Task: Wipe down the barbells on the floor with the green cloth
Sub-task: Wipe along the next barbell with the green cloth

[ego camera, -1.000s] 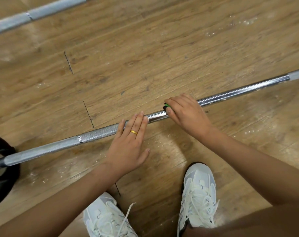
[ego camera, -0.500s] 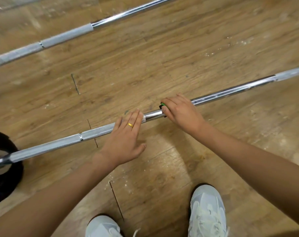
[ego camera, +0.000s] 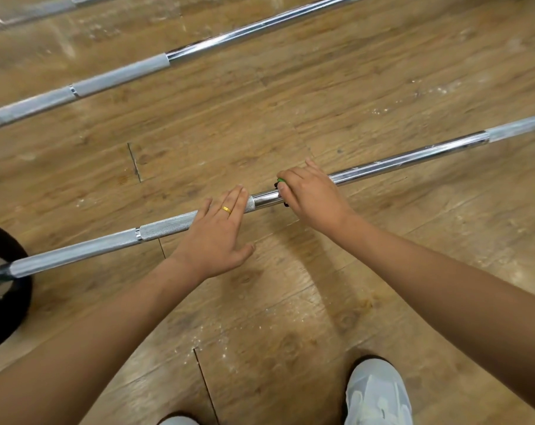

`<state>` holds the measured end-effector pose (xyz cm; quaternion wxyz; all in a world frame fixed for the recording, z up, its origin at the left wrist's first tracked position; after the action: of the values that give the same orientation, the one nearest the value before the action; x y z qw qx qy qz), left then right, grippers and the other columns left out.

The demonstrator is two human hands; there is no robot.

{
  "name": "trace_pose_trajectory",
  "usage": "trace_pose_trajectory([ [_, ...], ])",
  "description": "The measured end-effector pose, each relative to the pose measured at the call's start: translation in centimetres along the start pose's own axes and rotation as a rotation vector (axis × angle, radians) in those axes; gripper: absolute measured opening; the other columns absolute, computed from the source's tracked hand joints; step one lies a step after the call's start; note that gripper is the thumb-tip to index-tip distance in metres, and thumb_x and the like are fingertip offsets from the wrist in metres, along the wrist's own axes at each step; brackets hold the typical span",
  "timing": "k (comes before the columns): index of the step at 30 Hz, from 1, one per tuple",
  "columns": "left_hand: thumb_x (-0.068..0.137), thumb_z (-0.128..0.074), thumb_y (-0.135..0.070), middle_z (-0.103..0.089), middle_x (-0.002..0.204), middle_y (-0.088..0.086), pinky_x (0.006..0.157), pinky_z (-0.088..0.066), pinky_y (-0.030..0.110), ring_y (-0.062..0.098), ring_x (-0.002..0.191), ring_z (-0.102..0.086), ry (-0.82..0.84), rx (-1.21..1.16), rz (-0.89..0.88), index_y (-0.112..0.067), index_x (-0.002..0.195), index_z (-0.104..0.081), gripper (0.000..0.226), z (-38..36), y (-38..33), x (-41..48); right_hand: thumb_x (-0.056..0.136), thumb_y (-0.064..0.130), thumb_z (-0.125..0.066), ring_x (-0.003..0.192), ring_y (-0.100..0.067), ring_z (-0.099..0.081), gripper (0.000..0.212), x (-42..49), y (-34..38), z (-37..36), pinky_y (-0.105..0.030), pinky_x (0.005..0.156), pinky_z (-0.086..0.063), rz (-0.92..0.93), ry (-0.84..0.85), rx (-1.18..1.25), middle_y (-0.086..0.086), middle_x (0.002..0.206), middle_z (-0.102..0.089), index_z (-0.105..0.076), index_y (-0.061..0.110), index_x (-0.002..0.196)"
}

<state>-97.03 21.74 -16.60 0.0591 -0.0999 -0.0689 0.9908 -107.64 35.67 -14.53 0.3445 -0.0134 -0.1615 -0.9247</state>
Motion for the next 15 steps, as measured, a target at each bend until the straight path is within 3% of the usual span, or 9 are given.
trace_pose_trajectory([
  [9, 0.090, -0.055, -0.058, 0.009, 0.170, 0.004, 0.126, -0.002, 0.044, 0.018, 0.156, 0.003, 0.018, -0.008, -0.036, -0.013, 0.160, 0.011, 0.106, 0.1, 0.1, 0.2, 0.108, 0.029, -0.036, 0.117, -0.027, -0.058, 0.039, 0.5, 0.0, 0.2, -0.034, 0.123, -0.006, 0.017, 0.159, -0.072, -0.008, 0.123, -0.065, -0.057, 0.009, 0.134],
  [15, 0.089, -0.058, -0.053, 0.008, 0.170, 0.006, 0.125, 0.001, 0.042, 0.021, 0.156, 0.002, 0.000, 0.024, -0.049, -0.011, 0.161, 0.008, 0.106, -0.1, 0.4, -1.2, 0.107, 0.022, -0.044, 0.113, -0.030, -0.060, 0.032, -1.0, -2.3, 1.4, -0.039, 0.124, -0.010, -0.014, 0.080, -0.002, -0.012, 0.116, -0.067, -0.062, 0.004, 0.126],
])
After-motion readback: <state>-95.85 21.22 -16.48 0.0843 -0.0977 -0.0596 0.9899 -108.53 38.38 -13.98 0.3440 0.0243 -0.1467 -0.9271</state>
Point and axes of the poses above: each hand's wrist, its own x-axis towards the middle knuckle, its own z-axis out of the back of the hand, y = z × x, the point moved 8 cm from there along x, towards the middle knuckle
